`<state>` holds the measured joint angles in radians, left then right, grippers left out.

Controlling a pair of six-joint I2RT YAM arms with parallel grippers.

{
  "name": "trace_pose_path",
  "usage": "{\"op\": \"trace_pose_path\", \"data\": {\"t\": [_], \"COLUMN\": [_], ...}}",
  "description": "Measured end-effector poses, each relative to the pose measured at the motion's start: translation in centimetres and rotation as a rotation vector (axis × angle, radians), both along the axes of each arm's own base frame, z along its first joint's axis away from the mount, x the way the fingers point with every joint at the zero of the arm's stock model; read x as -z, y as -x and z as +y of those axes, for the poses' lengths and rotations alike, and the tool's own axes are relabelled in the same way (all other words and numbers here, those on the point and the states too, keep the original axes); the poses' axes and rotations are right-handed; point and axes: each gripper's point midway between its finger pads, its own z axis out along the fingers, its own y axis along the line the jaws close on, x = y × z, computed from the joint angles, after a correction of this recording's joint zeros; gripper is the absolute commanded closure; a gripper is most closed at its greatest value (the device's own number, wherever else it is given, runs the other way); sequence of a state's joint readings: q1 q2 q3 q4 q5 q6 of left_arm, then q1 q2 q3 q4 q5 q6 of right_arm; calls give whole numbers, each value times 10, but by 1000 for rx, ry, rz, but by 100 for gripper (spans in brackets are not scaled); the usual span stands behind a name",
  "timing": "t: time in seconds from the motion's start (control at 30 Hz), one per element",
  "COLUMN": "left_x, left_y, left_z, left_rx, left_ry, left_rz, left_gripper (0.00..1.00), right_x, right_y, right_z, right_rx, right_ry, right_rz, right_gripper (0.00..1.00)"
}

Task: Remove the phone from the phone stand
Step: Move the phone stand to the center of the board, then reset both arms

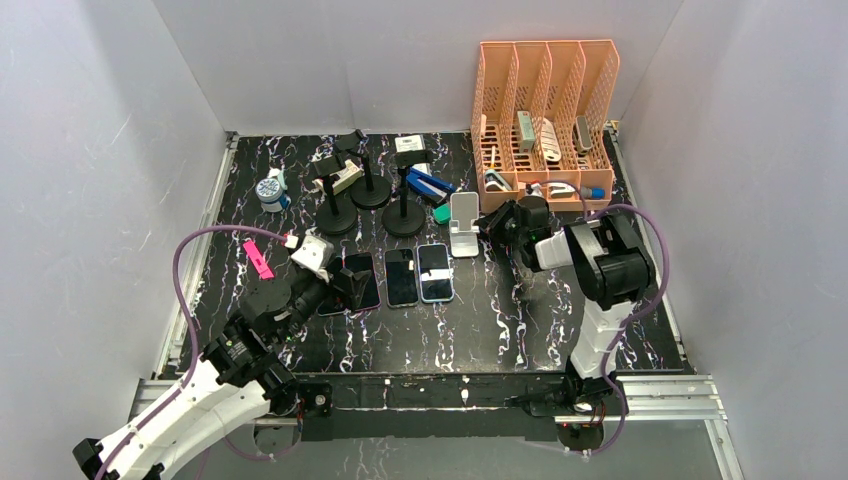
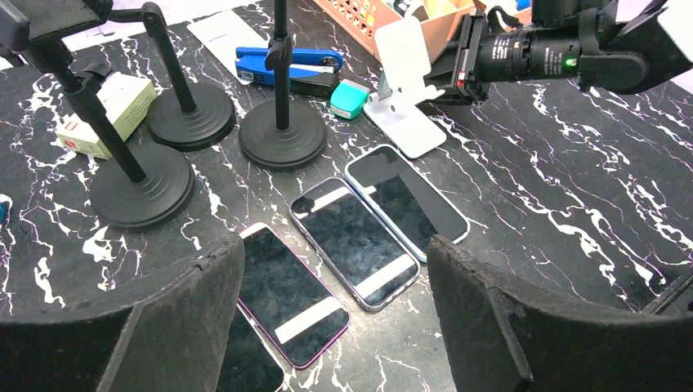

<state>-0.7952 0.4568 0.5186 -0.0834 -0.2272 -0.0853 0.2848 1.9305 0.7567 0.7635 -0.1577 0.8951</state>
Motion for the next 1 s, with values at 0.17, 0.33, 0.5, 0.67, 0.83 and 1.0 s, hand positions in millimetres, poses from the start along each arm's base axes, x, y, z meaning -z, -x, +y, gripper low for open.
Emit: {"op": "trace_pose_path", "data": {"t": [0.17, 0.33, 0.5, 0.67, 0.83, 1.0], "left_x": [0, 0, 0, 1, 9, 17], "left_y": [0, 0, -1, -6, -16, -26], "left_z": [0, 0, 1, 9, 19, 31], "left_rx": [0, 0, -9, -66, -166, -281], "left_ry": [-1, -1, -2, -2, -5, 6], "left_rz": [1, 1, 1, 3, 34, 69], "left_gripper": [21, 21, 20, 20, 20, 20], "right_x": [-11, -33, -40, -60, -103, -130], "right_y": [6, 13, 25, 39, 53, 80], "right_z": [-8, -20, -34, -51, -65, -68], "right_rx": [2, 19, 56, 113, 171, 215], "right_ry": [59, 122, 169, 218, 251, 339], "right_rz": [-4, -49, -54, -66, -137, -183], "right_gripper": [75, 71, 62, 55, 47, 42]}}
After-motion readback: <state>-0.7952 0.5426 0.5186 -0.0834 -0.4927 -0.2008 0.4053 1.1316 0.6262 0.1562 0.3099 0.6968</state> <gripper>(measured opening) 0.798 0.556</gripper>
